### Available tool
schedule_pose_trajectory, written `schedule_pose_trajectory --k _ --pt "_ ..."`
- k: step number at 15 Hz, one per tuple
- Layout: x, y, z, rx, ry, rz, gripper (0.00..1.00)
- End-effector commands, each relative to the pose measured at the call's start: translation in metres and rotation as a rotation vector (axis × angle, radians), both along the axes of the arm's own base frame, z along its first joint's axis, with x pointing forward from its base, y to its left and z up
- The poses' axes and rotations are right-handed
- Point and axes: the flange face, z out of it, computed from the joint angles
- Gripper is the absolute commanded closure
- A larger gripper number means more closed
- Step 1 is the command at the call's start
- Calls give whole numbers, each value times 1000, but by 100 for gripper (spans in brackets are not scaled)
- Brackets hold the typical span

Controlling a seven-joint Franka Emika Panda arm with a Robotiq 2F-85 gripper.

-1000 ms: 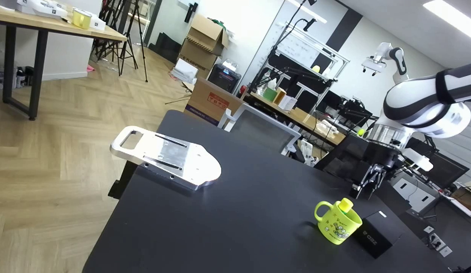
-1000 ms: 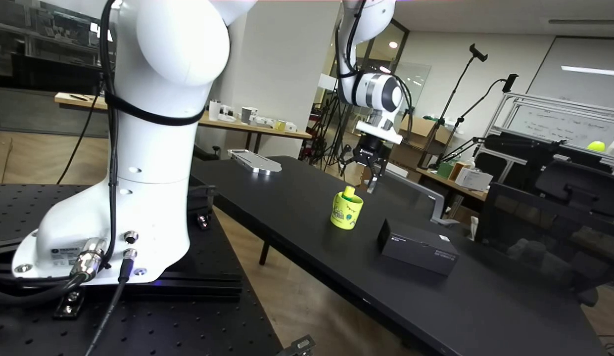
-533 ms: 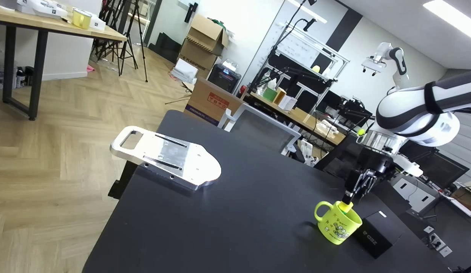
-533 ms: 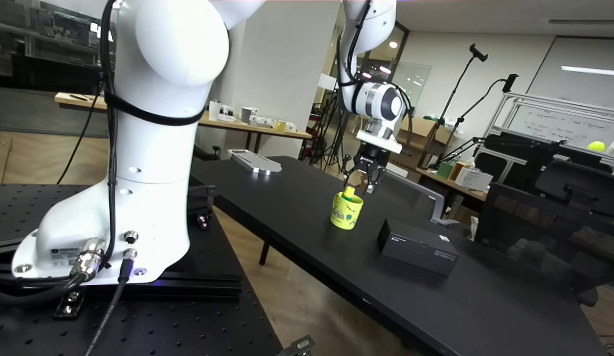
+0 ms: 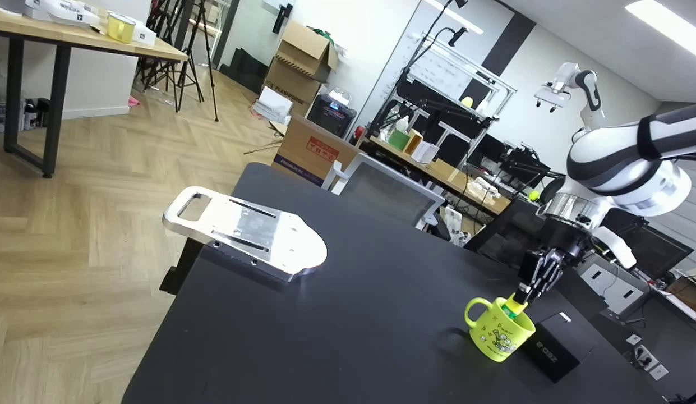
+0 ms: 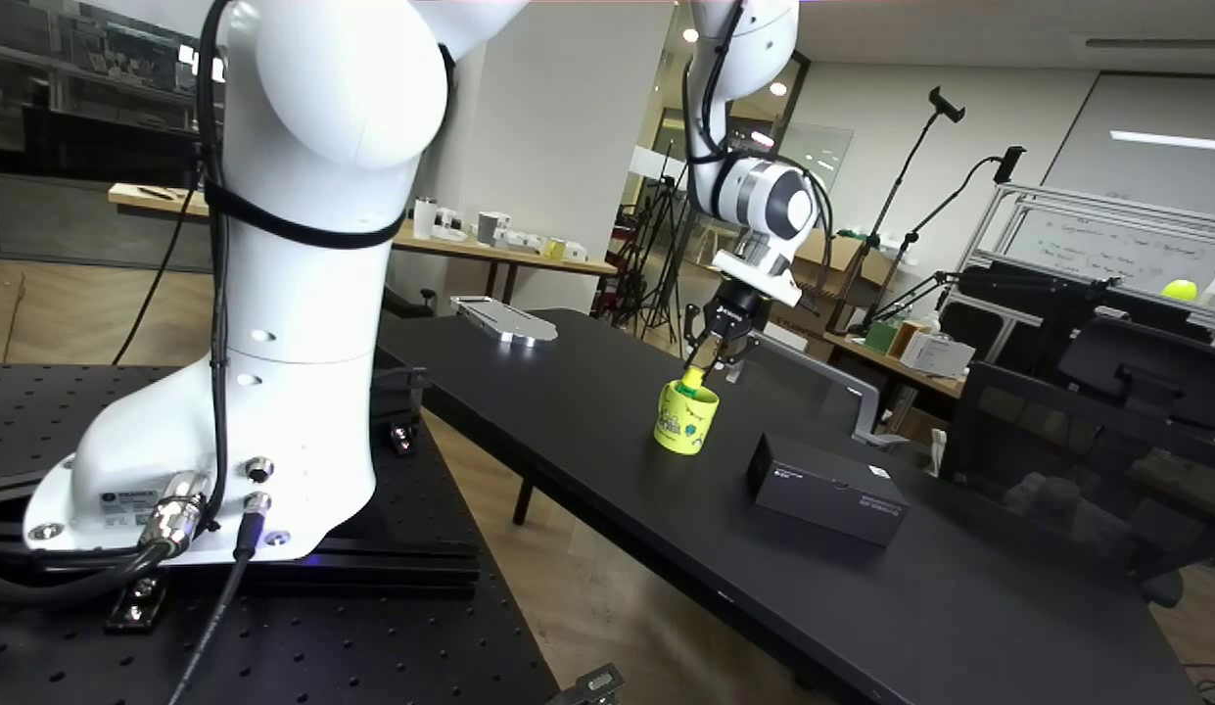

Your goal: Pick the object in the yellow cup and place it on the bottom of the table

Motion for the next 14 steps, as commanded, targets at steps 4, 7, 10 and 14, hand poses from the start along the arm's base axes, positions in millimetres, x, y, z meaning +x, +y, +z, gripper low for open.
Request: schedule_pose_trajectory --k 4,7,10,14 --pt "8 -6 62 20 -11 -14 92" --pt "4 6 93 -8 -64 32 92" --pt "-1 29 118 -21 -100 91 92" --pt "-7 79 122 -24 -140 219 92"
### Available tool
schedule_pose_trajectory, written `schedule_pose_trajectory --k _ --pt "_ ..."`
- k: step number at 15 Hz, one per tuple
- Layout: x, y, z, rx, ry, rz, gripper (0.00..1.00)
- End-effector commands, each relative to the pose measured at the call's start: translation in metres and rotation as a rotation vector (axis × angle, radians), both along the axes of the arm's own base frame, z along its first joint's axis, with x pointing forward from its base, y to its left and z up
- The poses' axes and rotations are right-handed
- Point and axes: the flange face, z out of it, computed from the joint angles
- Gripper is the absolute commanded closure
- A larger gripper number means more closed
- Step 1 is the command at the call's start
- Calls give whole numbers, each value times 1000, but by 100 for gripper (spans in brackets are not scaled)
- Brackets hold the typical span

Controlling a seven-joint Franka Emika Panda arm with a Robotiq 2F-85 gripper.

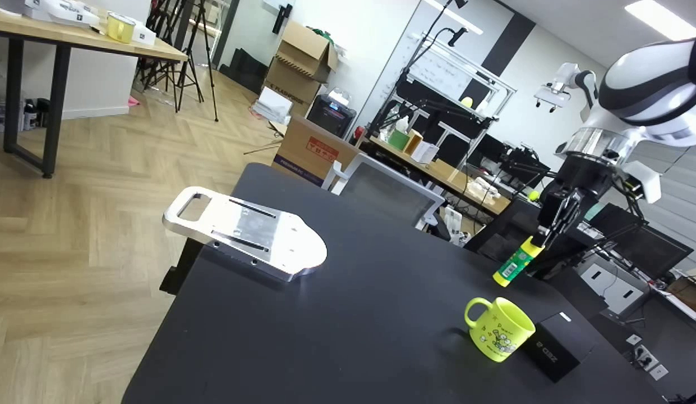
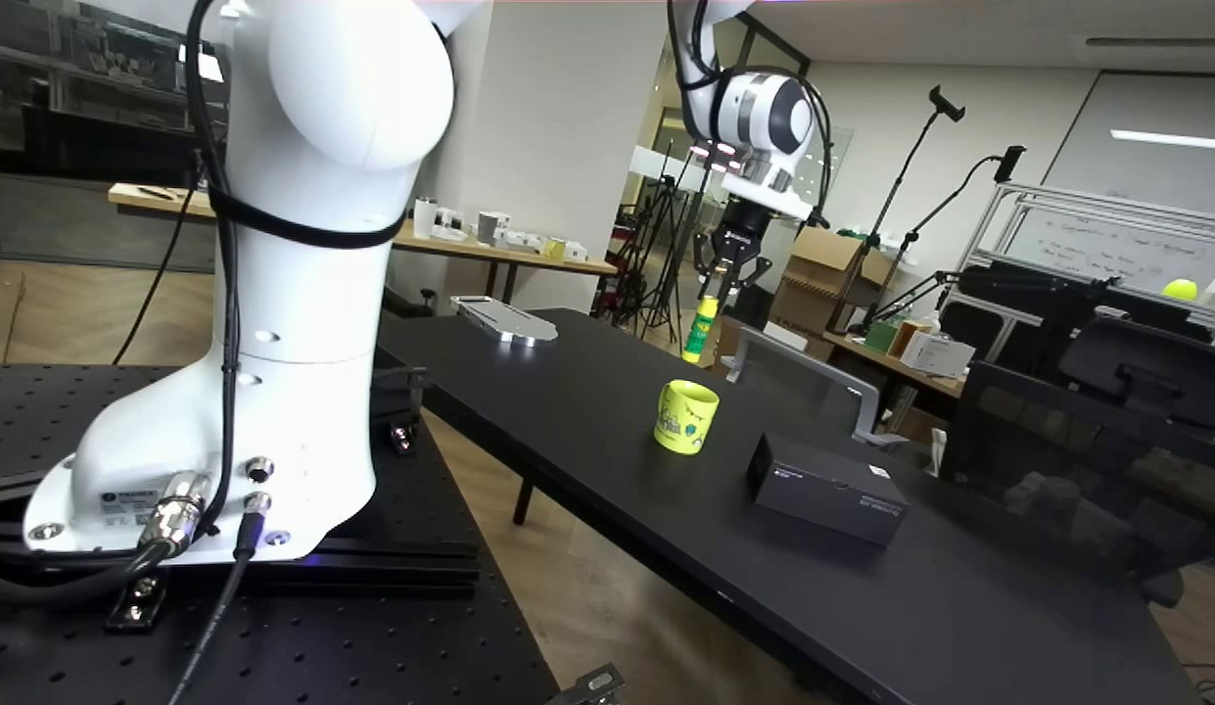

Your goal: Pick the object in the yellow cup and place it on the bottom of the table

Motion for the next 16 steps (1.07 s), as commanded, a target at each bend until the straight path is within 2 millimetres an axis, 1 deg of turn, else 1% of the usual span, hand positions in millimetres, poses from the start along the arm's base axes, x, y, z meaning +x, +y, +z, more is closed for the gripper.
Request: schedule_pose_trajectory --k 1,4,5,8,12,14,16 --pt "-7 43 1 -12 -19 116 92" --pt "-16 96 -9 -15 -19 226 92" --pt "-17 114 -18 -16 -20 261 92" --pt "-28 168 -36 -12 -31 364 92" --pt "-37 225 -56 22 -76 469 92" --pt "-44 250 -63 53 -88 508 92" --pt "-52 275 -66 76 -99 552 92"
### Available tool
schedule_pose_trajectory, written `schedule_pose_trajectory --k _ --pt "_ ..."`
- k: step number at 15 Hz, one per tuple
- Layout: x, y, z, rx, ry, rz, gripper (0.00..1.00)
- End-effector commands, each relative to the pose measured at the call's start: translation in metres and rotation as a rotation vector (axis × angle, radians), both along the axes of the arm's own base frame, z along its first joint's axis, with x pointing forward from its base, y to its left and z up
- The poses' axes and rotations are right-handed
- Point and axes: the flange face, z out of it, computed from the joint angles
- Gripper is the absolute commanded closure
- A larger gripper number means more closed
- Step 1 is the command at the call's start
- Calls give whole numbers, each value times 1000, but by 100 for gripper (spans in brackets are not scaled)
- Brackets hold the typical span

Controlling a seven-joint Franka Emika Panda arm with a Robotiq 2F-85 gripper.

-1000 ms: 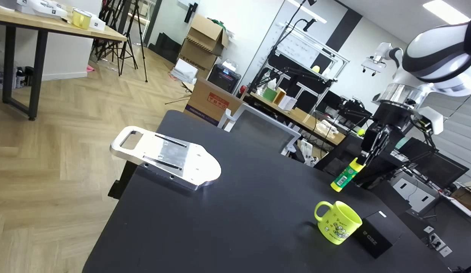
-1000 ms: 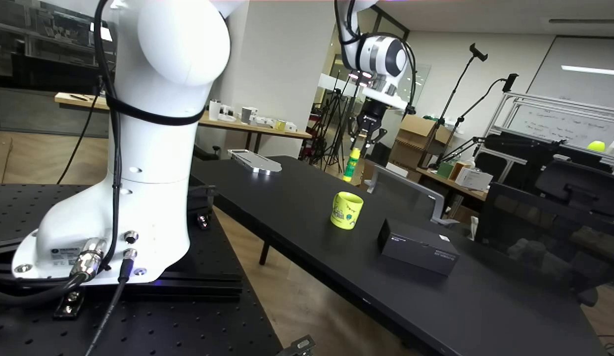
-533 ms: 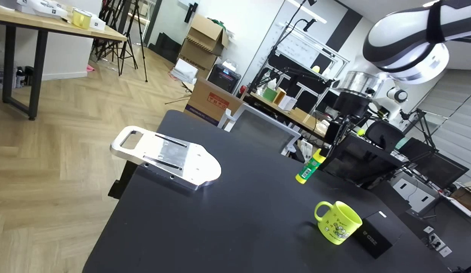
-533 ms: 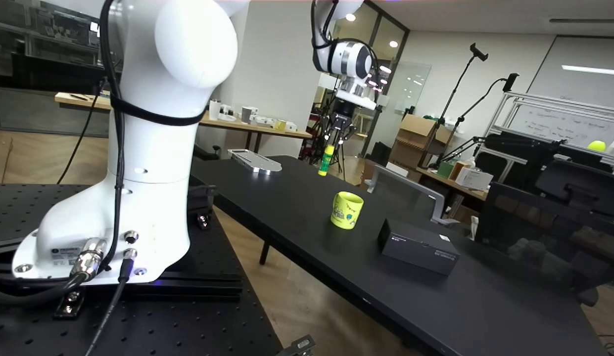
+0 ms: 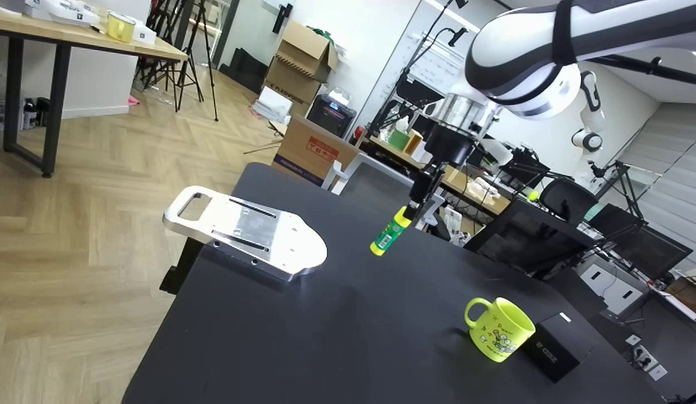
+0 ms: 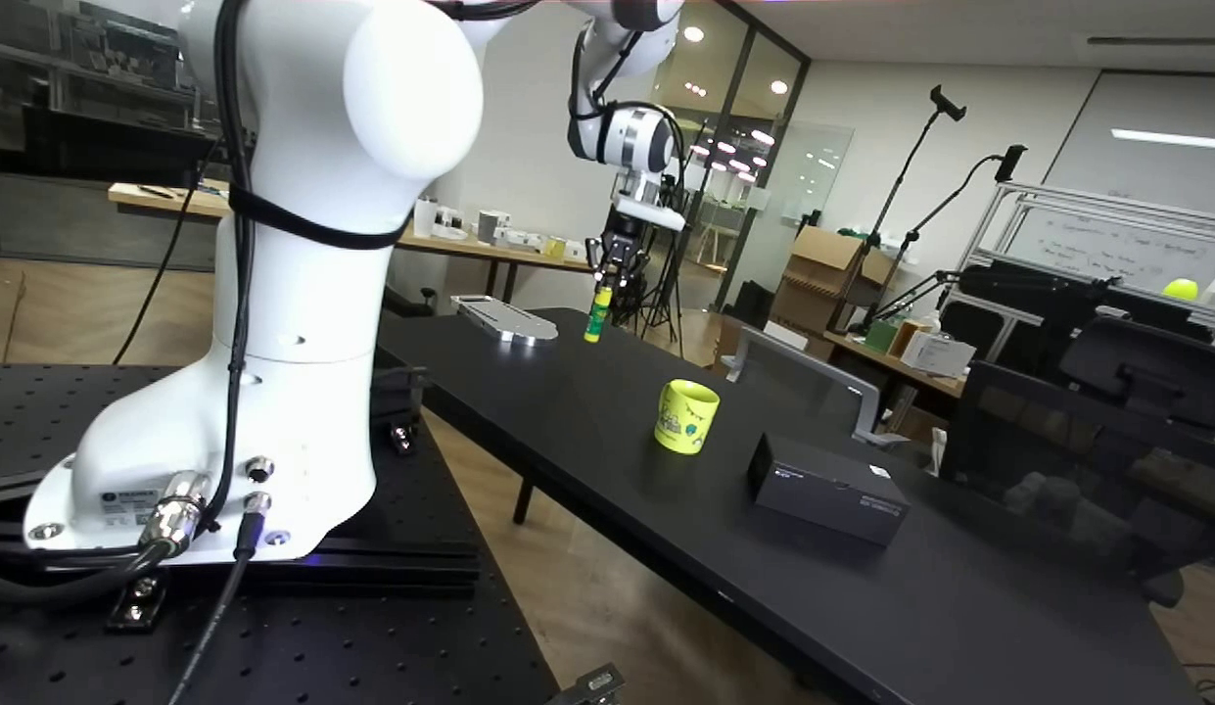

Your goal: Pick the object in the yellow cup and place it on the bottom of the table

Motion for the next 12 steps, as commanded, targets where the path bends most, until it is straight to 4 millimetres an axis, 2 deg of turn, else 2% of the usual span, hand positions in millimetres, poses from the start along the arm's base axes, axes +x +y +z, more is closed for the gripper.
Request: schedule_pose_trajectory --k 1,4,6,12 --pt "-2 39 -1 35 -17 77 92" --pt "-14 63 -10 35 -9 142 92" --pt "-17 72 -14 32 -7 183 92" --pt "-17 81 -20 25 8 294 92"
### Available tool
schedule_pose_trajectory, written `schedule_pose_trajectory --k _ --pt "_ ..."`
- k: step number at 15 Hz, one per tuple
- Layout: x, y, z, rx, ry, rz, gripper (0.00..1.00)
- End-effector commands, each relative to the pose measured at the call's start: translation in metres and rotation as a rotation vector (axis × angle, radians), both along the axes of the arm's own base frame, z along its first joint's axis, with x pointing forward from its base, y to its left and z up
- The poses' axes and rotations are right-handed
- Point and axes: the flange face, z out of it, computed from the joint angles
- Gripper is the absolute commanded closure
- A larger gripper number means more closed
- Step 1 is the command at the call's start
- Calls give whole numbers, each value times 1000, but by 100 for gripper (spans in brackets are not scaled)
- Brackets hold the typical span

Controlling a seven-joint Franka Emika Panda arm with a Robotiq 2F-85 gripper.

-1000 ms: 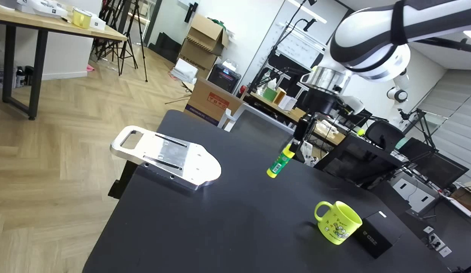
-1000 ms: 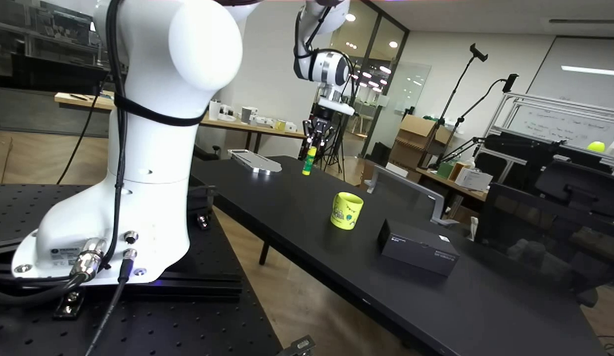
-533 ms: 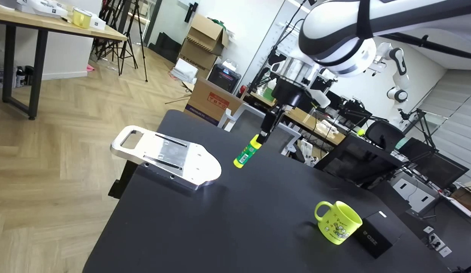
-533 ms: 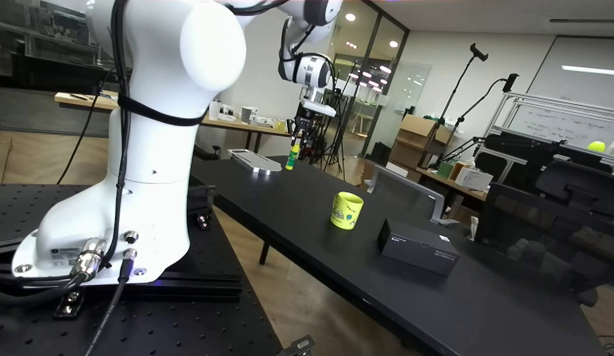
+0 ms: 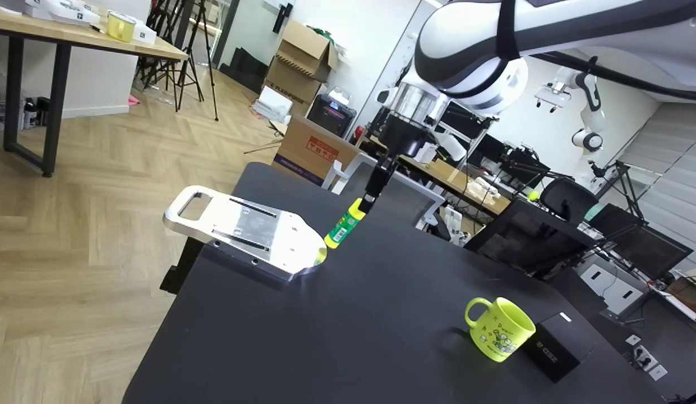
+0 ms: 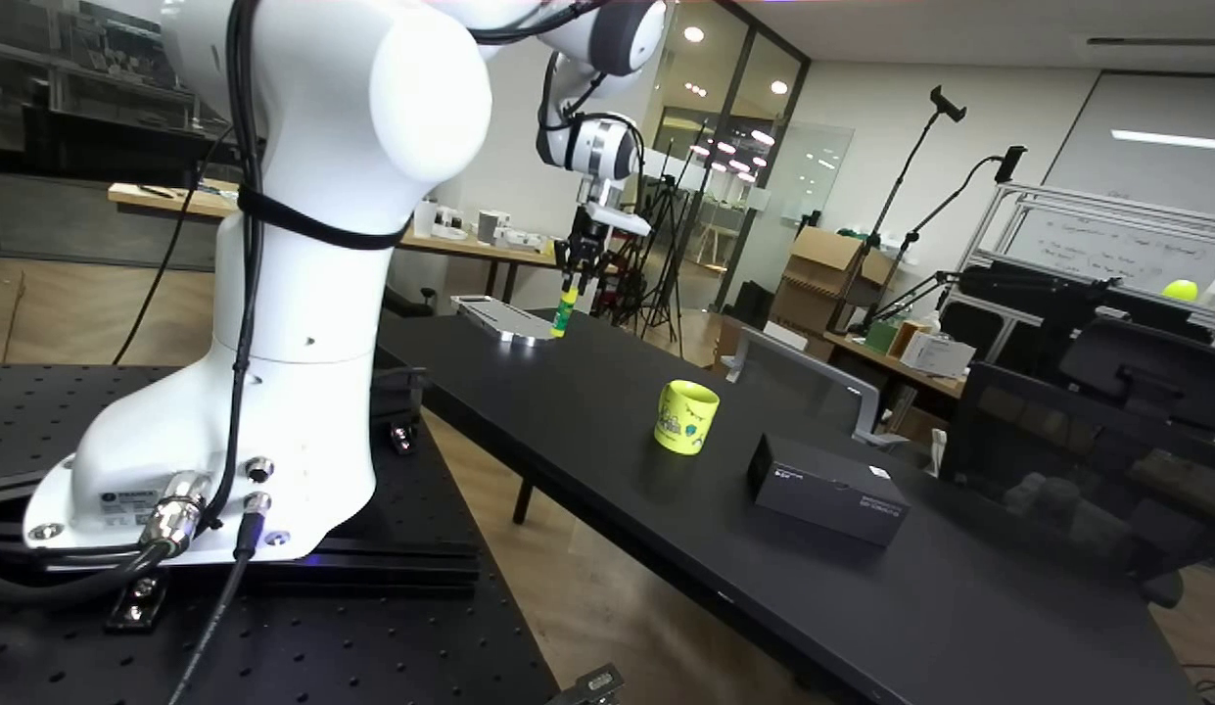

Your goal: Pick the object in the yellow cup and place it on the bottom of the table

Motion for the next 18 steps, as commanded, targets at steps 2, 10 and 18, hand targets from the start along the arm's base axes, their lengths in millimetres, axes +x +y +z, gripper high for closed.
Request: schedule_pose_trajectory --k 2,10,18 --pt "9 4 5 -25 8 92 92" --pt "5 -4 -4 -46 27 113 67" --pt "6 -5 -5 -46 26 115 92"
